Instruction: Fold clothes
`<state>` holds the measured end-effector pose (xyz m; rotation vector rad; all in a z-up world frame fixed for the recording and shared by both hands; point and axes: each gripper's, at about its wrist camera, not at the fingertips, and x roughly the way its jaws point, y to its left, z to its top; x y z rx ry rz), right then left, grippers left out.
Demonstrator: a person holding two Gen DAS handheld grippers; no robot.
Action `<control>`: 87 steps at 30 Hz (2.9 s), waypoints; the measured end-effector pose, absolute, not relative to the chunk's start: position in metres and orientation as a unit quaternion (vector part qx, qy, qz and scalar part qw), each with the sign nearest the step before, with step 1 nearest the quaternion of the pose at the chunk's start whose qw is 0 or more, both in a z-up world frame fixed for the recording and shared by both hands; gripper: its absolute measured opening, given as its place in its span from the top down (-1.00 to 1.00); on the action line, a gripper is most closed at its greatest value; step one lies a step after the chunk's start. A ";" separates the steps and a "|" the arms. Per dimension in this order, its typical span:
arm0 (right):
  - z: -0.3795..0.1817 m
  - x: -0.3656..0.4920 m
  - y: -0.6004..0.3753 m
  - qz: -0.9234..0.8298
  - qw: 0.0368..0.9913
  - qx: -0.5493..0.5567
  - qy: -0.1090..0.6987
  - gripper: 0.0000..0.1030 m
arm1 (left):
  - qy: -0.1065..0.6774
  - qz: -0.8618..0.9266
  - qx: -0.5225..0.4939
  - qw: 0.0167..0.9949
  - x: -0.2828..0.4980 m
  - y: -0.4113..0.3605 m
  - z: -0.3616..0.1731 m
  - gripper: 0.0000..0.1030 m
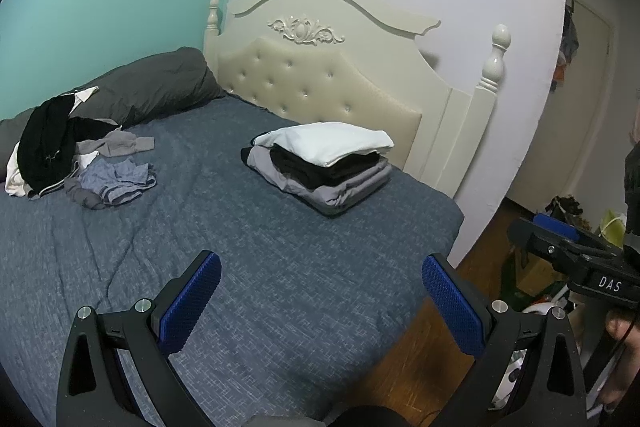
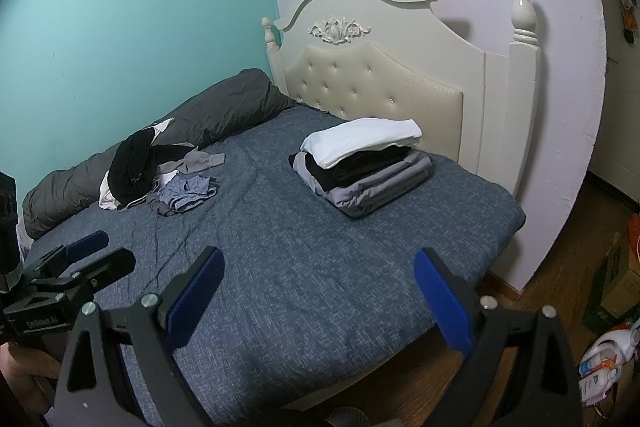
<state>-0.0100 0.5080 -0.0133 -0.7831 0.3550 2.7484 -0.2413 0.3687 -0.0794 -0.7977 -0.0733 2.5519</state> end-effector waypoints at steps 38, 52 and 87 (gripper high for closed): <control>-0.019 -0.013 0.510 0.945 0.130 -0.273 0.126 -0.87 | -0.028 0.925 -0.303 0.226 -0.244 0.366 -0.085 -0.99; -0.020 -0.012 0.510 0.944 0.131 -0.274 0.128 -0.87 | -0.027 0.924 -0.306 0.227 -0.245 0.367 -0.088 -0.99; -0.022 -0.011 0.509 0.942 0.157 -0.272 0.116 -0.99 | -0.032 0.926 -0.302 0.224 -0.242 0.367 -0.084 -0.99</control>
